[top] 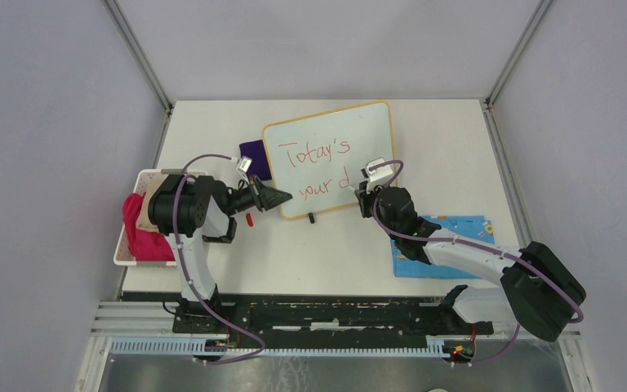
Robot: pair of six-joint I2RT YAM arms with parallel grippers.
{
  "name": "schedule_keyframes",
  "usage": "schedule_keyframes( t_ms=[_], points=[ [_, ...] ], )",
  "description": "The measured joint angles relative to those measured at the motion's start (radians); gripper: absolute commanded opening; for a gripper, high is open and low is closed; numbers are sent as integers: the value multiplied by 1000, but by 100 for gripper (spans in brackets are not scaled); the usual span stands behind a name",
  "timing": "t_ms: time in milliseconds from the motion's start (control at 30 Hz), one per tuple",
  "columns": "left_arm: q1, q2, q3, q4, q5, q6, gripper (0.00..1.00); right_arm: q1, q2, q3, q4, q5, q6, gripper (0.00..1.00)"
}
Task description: Write a sentence on the whiteboard
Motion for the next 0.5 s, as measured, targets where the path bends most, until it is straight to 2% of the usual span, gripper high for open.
schedule_keyframes(
  t_ms=[500],
  points=[
    [0, 0, 0, 0, 0, 0, 2, -10, -91, -4, 6, 52, -11, 0]
  ],
)
